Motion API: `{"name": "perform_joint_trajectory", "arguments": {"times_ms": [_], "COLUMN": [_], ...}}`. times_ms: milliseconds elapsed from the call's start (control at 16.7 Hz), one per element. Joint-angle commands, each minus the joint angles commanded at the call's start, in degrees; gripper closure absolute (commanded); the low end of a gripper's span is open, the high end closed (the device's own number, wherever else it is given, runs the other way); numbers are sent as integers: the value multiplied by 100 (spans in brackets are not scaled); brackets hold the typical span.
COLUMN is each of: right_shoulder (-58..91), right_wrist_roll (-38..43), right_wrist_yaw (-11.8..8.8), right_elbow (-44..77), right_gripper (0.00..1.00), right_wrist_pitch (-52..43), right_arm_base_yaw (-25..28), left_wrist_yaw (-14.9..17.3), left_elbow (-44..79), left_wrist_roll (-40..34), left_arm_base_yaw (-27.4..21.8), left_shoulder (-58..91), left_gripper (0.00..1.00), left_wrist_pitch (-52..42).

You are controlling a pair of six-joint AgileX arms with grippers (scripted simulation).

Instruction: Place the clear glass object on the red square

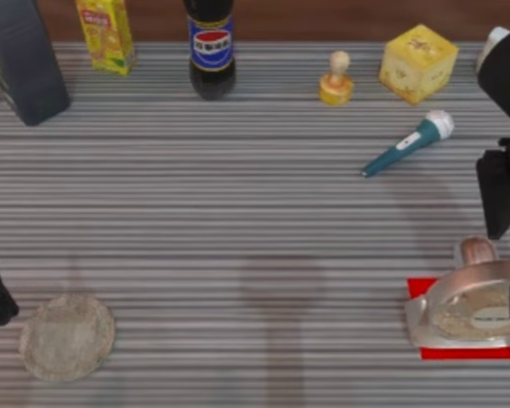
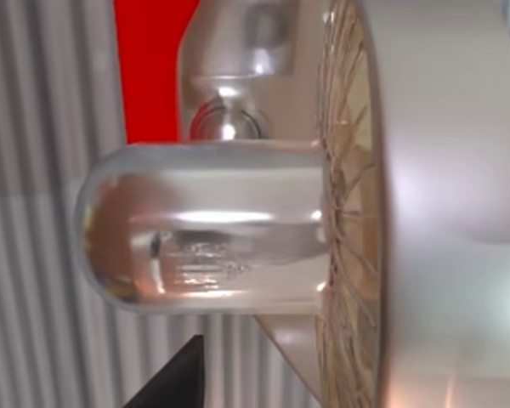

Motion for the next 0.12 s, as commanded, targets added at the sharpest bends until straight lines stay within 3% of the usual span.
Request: {"name": "perform_joint_trajectory", "arguments": {"times_ms": [120], "right_shoulder": [0], "right_wrist_roll": [0], "right_wrist_yaw": [0], "right_elbow": [0], "right_gripper": [0], "right_wrist_pitch": [0], "right_arm_base_yaw": [0], "left_wrist_yaw": [0], "left_elbow": [0], "left_wrist_roll": [0], "left_arm_base_yaw": [0], "left_shoulder": [0], "left_gripper": [0], "left_wrist_pitch": [0]}}
